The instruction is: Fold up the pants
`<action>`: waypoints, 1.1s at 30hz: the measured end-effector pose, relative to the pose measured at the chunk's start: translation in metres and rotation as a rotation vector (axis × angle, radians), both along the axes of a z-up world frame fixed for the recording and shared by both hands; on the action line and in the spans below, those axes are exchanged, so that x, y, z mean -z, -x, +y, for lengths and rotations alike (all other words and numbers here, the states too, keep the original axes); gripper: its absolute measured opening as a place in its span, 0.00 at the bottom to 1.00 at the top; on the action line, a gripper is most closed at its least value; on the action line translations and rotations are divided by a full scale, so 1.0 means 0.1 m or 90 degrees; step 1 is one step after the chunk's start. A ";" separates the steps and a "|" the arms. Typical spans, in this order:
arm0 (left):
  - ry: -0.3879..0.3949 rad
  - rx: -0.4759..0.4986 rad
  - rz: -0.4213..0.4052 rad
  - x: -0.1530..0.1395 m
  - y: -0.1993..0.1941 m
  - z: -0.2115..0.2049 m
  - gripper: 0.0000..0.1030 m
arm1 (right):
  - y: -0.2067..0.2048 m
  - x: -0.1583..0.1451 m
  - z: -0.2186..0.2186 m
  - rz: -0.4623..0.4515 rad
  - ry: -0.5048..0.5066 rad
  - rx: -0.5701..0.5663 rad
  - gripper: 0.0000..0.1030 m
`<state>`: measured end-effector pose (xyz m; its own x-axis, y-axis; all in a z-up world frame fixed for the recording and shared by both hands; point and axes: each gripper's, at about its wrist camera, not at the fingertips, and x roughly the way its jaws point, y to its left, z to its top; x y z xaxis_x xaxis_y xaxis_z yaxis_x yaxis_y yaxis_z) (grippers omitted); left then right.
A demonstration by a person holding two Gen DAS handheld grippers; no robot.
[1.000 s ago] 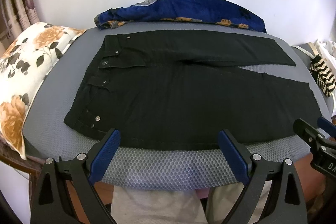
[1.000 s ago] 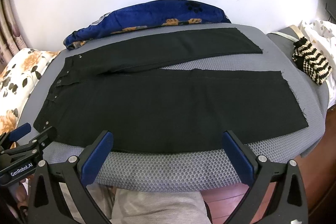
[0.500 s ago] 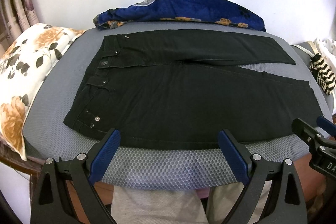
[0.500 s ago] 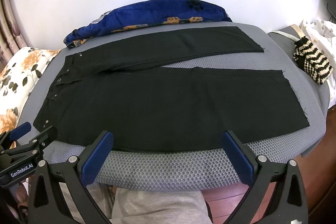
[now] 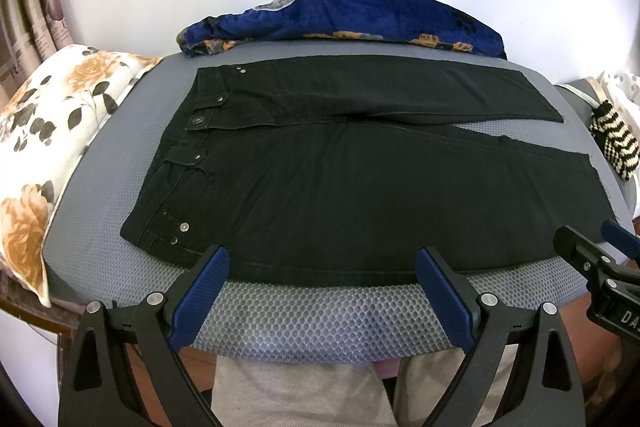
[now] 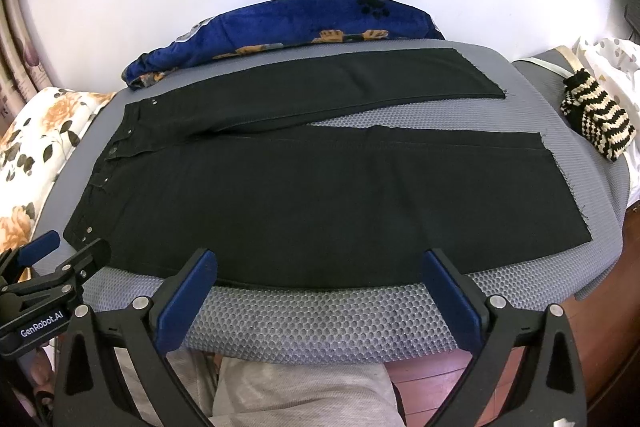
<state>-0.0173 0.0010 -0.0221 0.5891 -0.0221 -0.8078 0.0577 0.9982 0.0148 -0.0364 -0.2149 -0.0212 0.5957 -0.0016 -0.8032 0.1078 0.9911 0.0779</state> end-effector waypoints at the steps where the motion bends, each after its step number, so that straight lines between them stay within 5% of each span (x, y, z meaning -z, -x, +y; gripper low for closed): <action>1: 0.000 0.000 0.001 0.00 0.00 0.00 0.91 | 0.00 0.00 0.00 0.000 -0.001 -0.001 0.98; 21: 0.023 -0.007 -0.008 -0.01 -0.16 0.10 0.91 | -0.20 -0.03 0.06 -0.001 0.014 -0.022 0.98; 28: 0.045 -0.006 -0.030 -0.11 -0.48 0.35 0.91 | -0.54 -0.05 -0.01 0.021 -0.056 -0.076 0.98; 33: 0.083 -0.054 -0.029 -0.17 -0.91 0.79 0.91 | -0.87 -0.13 0.01 0.007 -0.044 -0.091 0.99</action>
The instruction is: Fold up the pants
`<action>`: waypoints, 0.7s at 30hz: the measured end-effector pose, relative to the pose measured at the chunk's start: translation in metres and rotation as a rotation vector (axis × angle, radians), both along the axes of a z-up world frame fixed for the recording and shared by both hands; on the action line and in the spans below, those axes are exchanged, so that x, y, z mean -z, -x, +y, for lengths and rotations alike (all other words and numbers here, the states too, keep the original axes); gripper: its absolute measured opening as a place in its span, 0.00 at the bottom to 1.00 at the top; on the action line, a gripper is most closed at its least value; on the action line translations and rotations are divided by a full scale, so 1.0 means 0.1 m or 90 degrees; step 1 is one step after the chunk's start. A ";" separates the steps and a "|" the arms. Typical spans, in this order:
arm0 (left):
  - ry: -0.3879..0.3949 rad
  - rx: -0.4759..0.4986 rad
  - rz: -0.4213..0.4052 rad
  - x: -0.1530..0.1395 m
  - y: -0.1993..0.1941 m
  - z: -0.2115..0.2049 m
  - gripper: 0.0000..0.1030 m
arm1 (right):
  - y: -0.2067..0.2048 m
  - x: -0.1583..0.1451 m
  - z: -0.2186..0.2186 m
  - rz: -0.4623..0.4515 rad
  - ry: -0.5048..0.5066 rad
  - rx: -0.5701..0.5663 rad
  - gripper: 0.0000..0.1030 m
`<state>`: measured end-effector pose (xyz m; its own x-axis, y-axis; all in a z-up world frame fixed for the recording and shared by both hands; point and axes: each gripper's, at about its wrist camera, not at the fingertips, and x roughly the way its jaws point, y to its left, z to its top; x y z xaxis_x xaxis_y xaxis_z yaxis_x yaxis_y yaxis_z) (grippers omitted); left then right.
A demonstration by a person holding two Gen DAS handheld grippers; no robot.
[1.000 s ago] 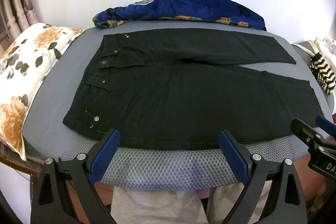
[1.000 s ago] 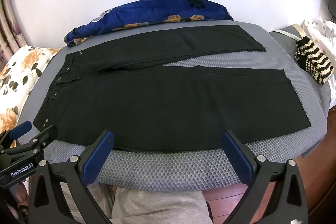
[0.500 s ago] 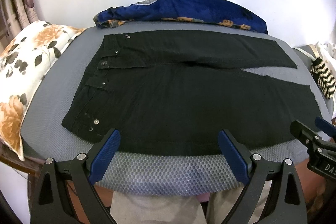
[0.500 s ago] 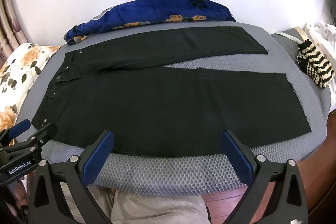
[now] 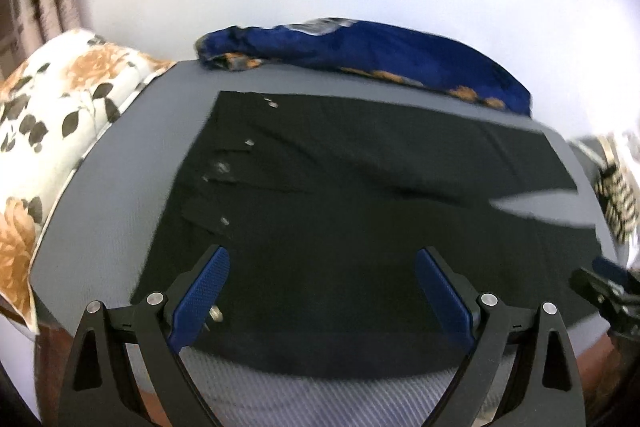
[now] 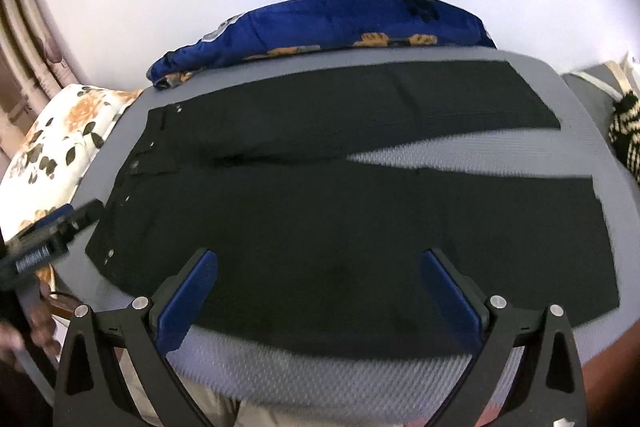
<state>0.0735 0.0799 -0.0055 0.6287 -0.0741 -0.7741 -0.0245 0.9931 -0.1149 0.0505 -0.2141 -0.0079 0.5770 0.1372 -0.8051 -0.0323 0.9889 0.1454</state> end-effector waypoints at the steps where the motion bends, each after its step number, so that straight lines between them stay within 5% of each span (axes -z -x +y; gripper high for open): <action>1: 0.014 -0.020 0.001 0.00 -0.14 0.15 0.91 | -0.06 -0.02 0.01 -0.010 0.008 -0.008 0.99; 7: 0.079 -0.060 0.015 0.06 -0.84 0.84 0.70 | -0.61 -0.05 -0.08 -0.035 -0.058 -0.021 0.99; 14: 0.195 -0.041 0.048 0.37 -1.68 1.47 0.39 | -1.23 0.11 -0.08 0.002 -0.104 -0.012 0.99; 21: 0.337 -0.037 0.114 0.85 -2.49 1.89 0.35 | -1.56 0.35 0.02 0.039 -0.098 -0.011 0.99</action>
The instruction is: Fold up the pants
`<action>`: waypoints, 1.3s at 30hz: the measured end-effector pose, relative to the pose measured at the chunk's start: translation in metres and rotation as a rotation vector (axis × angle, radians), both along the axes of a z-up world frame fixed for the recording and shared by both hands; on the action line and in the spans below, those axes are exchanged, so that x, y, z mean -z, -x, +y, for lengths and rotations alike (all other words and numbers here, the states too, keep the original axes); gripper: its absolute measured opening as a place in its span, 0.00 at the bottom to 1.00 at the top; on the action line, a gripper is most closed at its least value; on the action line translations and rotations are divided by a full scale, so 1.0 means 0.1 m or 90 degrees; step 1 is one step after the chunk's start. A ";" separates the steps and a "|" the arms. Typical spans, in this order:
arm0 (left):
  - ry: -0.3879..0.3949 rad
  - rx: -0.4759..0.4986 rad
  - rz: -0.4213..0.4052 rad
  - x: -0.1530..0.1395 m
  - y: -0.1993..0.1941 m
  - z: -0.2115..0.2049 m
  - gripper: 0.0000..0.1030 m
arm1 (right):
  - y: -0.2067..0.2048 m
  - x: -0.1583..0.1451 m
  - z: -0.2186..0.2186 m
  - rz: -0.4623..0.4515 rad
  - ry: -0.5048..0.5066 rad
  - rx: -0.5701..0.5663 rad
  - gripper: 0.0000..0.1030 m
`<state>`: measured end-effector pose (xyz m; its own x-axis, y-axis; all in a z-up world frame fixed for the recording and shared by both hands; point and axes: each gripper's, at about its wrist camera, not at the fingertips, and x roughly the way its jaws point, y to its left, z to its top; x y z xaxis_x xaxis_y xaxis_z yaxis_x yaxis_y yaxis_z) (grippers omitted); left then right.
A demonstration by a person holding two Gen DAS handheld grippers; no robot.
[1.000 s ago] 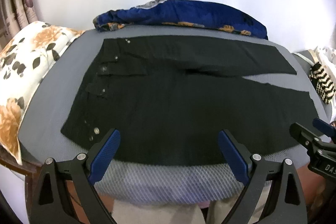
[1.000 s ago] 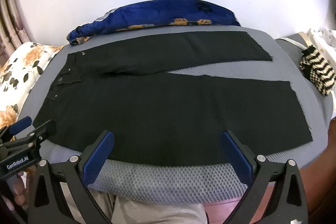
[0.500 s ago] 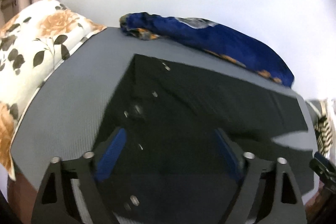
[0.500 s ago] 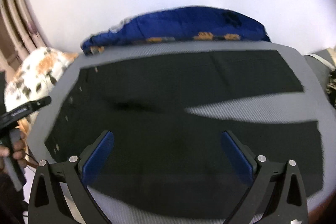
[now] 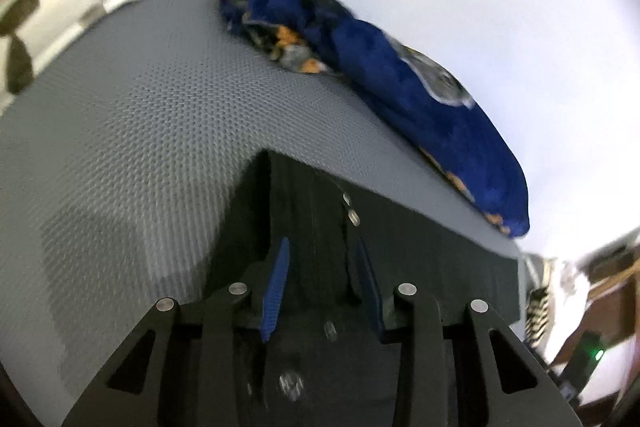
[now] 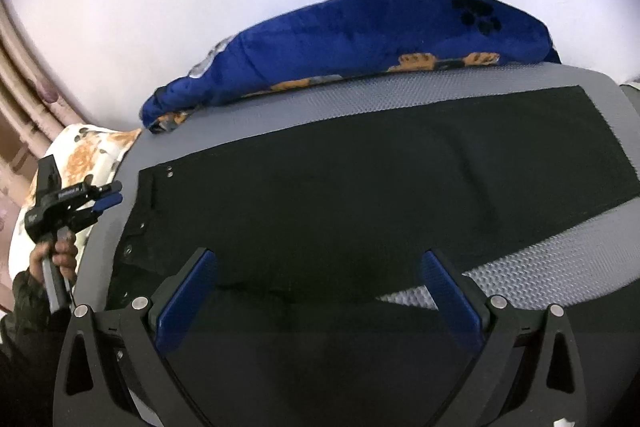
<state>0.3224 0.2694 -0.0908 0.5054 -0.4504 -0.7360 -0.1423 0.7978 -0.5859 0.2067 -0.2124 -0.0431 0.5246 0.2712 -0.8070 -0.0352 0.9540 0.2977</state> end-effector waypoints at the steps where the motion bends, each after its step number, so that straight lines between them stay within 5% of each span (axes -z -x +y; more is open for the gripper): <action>1: 0.009 0.004 0.007 0.06 -0.08 0.02 0.35 | -0.03 0.04 0.01 0.007 0.000 -0.001 0.99; 7: 0.061 0.044 0.040 0.35 -0.44 0.11 0.33 | -0.23 0.25 0.15 0.033 0.016 -0.003 0.99; 14: 0.133 0.109 0.032 0.48 -0.62 0.02 0.19 | -0.47 0.37 0.24 0.039 0.005 -0.017 0.99; 21: 0.135 0.106 0.045 0.62 -0.83 -0.19 0.19 | -0.81 0.46 0.23 0.030 0.036 -0.069 0.99; 25: 0.118 0.086 0.004 0.54 -0.80 -0.31 0.07 | -1.04 0.43 0.07 0.021 0.063 -0.095 0.99; 28: 0.129 0.085 -0.045 0.34 -0.66 -0.34 0.07 | -1.21 0.39 -0.08 0.013 0.117 -0.143 0.99; 34: 0.177 0.128 -0.198 -0.26 -0.15 -0.40 0.06 | -1.67 0.25 -0.30 0.023 0.146 -0.306 0.99; 39: 0.187 0.152 -0.264 -0.54 0.17 -0.50 0.07 | -2.03 0.30 -0.29 0.089 0.125 -0.465 0.99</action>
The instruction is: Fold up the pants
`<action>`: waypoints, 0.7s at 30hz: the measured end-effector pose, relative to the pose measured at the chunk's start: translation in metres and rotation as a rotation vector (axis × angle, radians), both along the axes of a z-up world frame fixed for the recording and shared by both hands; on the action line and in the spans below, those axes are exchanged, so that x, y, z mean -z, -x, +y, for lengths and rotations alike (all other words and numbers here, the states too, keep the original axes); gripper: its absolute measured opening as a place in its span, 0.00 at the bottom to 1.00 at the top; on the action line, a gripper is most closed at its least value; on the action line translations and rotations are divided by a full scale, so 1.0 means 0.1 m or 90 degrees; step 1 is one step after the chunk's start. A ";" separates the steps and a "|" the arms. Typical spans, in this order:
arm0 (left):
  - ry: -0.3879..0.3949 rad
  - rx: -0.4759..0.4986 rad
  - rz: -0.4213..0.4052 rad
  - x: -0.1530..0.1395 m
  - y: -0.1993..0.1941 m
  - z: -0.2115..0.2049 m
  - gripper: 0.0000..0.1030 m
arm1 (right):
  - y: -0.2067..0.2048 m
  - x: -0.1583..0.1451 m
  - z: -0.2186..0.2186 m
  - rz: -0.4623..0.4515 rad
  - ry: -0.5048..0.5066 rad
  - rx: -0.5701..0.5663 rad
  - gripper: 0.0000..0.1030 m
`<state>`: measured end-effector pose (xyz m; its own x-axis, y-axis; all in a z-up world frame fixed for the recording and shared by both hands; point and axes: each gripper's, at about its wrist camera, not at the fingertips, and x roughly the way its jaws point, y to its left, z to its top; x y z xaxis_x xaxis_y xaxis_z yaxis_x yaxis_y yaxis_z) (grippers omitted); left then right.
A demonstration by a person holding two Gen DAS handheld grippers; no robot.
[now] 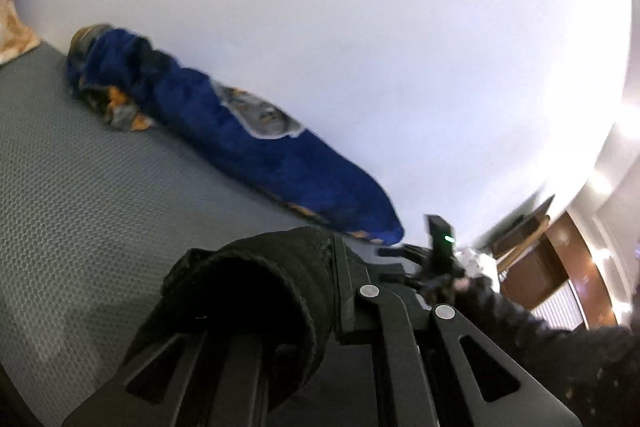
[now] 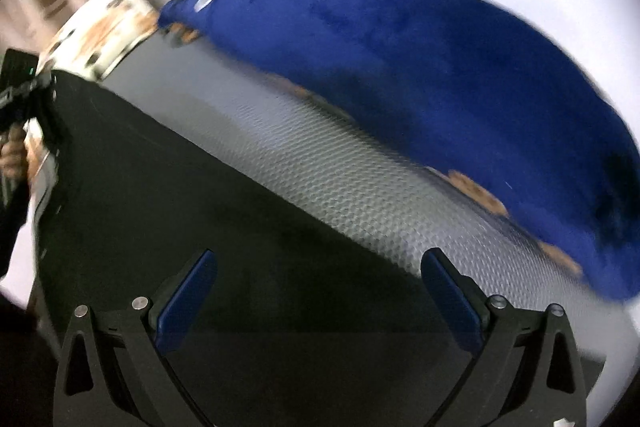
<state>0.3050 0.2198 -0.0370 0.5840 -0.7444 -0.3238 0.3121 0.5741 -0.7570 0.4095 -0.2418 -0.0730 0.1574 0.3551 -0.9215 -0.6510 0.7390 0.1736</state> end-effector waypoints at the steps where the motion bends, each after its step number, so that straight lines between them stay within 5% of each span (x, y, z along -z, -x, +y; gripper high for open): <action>1: -0.005 0.003 -0.009 -0.05 0.05 -0.03 0.07 | -0.04 0.03 0.00 0.018 -0.002 -0.025 0.98; 6: -0.019 -0.009 -0.017 -0.16 0.13 -0.08 0.07 | -0.21 0.22 0.01 0.095 -0.006 -0.131 0.76; 11: -0.039 -0.012 -0.012 -0.19 0.16 -0.04 0.07 | -0.29 0.34 -0.03 0.135 0.015 -0.193 0.44; 18: -0.054 -0.027 0.002 -0.14 0.14 -0.04 0.07 | -0.31 0.37 -0.27 0.116 0.053 -0.160 0.34; 21: -0.057 -0.035 0.013 -0.05 0.08 -0.04 0.07 | -0.24 0.33 -0.37 0.081 0.079 -0.131 0.20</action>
<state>0.2970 0.2161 -0.0316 0.6156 -0.6790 -0.4001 0.2636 0.6558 -0.7074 0.4332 -0.2787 -0.1065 -0.0266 0.2500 -0.9679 -0.7681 0.6146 0.1799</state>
